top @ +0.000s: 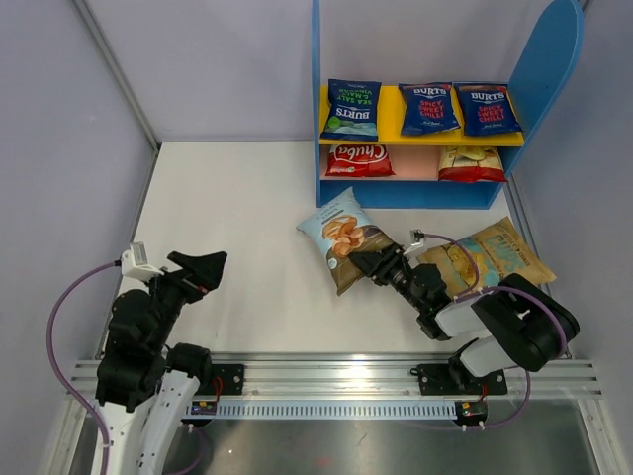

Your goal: Place and organize the chips bags onto the shelf

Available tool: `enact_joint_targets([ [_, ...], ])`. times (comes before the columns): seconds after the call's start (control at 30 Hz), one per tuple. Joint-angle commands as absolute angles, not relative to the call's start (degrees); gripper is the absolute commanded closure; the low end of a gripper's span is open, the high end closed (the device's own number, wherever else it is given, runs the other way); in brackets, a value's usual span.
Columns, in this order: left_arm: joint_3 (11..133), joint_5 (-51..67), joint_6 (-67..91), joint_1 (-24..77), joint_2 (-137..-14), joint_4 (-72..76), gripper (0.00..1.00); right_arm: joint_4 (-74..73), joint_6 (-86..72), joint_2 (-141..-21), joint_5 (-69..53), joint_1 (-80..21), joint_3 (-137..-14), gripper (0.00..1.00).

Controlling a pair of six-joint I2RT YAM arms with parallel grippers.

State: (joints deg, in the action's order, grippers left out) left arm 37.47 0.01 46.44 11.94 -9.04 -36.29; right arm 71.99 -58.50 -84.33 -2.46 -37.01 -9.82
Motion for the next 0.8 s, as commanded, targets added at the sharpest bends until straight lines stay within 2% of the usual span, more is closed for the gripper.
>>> enact_joint_targets([
  [0.0, 43.32, 2.11, 36.22, 11.87, -11.77, -38.40, 0.01, 88.94, -61.08, -80.86, -3.16, -32.09, -8.53, 0.67],
  [0.27, 49.39, 6.41, 25.76, 11.87, -13.18, -42.01, 0.01, 88.42, -63.81, -79.89, -9.14, -20.49, -6.85, 0.67],
  [0.57, 48.78, 10.45, 19.07, 11.87, -10.46, -41.84, 0.01, 89.12, -66.44, -82.18, -16.43, -8.54, -8.70, 0.67],
  [0.77, 47.99, 13.00, 18.37, 11.87, -9.41, -40.96, 0.01, 89.30, -66.27, -84.11, -19.77, -6.24, -10.98, 0.66],
])
